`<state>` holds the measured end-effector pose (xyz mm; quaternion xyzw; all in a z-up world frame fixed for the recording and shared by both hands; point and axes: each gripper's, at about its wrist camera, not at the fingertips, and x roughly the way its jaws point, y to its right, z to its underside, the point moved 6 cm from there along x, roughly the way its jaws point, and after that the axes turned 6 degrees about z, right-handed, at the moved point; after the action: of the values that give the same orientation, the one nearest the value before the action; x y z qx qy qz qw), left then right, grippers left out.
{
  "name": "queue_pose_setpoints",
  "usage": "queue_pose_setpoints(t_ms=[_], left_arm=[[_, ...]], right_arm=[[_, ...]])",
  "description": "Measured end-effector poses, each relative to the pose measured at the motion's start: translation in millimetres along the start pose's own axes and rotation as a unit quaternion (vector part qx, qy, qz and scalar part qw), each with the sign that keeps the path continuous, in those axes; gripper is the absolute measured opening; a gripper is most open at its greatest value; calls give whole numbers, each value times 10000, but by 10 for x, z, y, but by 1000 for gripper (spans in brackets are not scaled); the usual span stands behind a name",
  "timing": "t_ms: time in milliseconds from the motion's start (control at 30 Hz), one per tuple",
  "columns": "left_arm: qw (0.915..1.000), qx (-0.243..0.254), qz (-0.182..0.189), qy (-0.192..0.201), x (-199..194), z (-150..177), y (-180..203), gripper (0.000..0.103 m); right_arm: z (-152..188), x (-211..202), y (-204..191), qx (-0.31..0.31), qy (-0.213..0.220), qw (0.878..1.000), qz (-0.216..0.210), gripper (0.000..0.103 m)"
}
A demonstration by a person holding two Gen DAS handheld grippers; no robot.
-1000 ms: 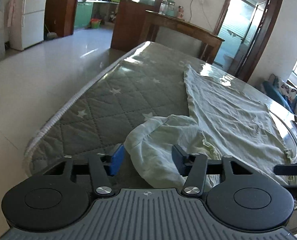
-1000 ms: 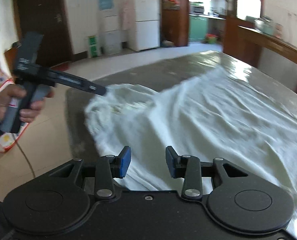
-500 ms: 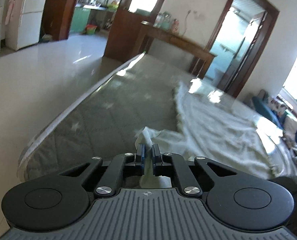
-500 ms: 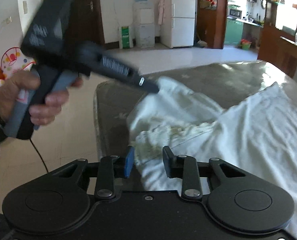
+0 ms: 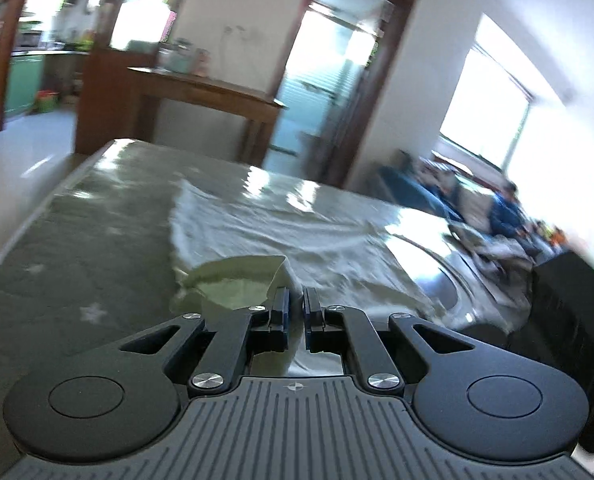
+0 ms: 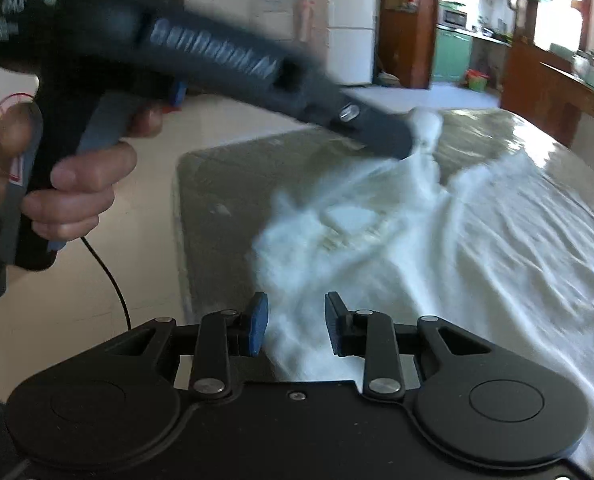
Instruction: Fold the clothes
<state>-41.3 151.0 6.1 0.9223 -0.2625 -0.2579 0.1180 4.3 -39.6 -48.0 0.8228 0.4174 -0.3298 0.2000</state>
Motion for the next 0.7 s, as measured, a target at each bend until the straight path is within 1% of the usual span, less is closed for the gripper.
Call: queue_pose_setpoints(t_ms=[100, 133, 200, 233, 267, 300, 333, 367, 400, 433, 533, 567, 600, 667, 700], left_arm=[[9994, 108, 178, -289, 122, 153, 47, 8], [9985, 192, 224, -451, 176, 235, 75, 9], [9969, 370, 178, -670, 257, 337, 102, 10], [9952, 541, 111, -811, 301, 407, 132, 10], [9942, 645, 86, -855, 310, 433, 144, 11], [9932, 750, 75, -890, 312, 456, 161, 15], [9922, 856, 109, -900, 292, 474, 194, 21], [9913, 956, 125, -901, 270, 488, 223, 24], [9907, 1035, 91, -877, 242, 493, 237, 30], [9901, 1107, 56, -857, 216, 498, 250, 32], [9884, 1295, -30, -799, 97, 527, 271, 36], [9881, 1319, -87, -782, 66, 528, 264, 36], [9882, 1321, -160, -762, 39, 512, 256, 36], [9886, 1274, -436, -677, -70, 519, 185, 36], [9892, 1215, -515, -634, -133, 521, 151, 36]], right_arm=[[96, -165, 237, 256, -49, 9994, 240, 34], [107, -212, 316, 322, -37, 9988, 363, 34], [118, -302, 473, 431, 6, 9971, 632, 34], [96, -344, 561, 523, 65, 9958, 744, 34], [65, -386, 651, 626, 136, 9943, 849, 34], [29, -379, 698, 698, 185, 9935, 880, 34], [-22, -382, 743, 815, 260, 9927, 852, 34], [-96, -360, 772, 963, 343, 9922, 719, 34], [-178, -329, 795, 1115, 426, 9913, 556, 34], [-238, -284, 788, 1152, 469, 9911, 476, 34], [-351, -175, 781, 1142, 530, 9914, 358, 34], [-445, -74, 767, 1191, 534, 9912, 219, 34], [-503, 2, 754, 1220, 531, 9910, 130, 34], [-573, 135, 701, 1179, 529, 9915, 127, 34], [-636, 244, 667, 1118, 528, 9922, 146, 34]])
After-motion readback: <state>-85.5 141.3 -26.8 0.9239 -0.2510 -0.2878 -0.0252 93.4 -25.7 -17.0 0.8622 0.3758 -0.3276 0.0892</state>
